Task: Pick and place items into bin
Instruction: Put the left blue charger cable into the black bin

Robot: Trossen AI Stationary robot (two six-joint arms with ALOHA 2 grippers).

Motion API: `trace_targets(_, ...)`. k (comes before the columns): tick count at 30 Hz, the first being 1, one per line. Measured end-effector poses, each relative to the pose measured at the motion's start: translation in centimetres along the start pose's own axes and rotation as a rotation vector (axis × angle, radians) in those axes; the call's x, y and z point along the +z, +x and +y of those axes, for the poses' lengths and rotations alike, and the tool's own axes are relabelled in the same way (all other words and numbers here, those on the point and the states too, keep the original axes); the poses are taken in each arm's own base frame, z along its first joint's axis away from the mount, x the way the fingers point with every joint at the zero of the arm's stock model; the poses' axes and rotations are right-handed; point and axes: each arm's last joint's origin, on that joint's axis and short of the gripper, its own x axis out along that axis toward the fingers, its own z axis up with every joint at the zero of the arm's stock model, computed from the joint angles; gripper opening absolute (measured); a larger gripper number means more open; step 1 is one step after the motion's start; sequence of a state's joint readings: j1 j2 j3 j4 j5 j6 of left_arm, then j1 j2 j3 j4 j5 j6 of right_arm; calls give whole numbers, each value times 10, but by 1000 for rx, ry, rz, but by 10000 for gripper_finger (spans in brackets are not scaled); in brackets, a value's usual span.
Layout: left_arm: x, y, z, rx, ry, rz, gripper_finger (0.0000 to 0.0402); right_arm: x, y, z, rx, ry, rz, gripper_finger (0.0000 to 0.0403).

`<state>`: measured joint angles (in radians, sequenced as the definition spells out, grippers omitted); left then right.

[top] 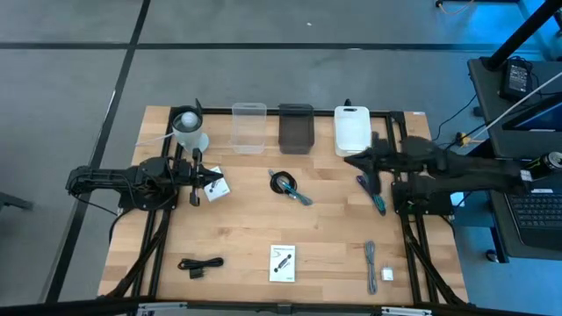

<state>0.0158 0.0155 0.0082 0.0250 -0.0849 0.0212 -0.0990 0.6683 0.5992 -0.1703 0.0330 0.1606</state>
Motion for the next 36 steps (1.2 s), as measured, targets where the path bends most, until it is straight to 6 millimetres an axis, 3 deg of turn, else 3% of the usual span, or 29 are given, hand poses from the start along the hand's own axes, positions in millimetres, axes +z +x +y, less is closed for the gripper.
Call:
trace_targets(9, 0, 0, 0, 0, 0, 0, 2, 27, 108, 12, -49, 69, 299, 0)
trace_targets(17, 0, 0, 0, 0, 0, 0, 2, 50, 181, 25, -82, 23, 534, 0)
trace_targets(25, 0, 0, 0, 0, 0, 0, 2, 55, 220, 30, -177, 108, 754, 9)
trace_targets(31, 0, 0, 0, 0, 0, 0, 2, 37, 235, 32, -227, 146, 912, 34)
trace_targets(36, 0, 0, 0, 0, 0, 0, 2, 16, 239, 32, -238, 209, 1037, 78)
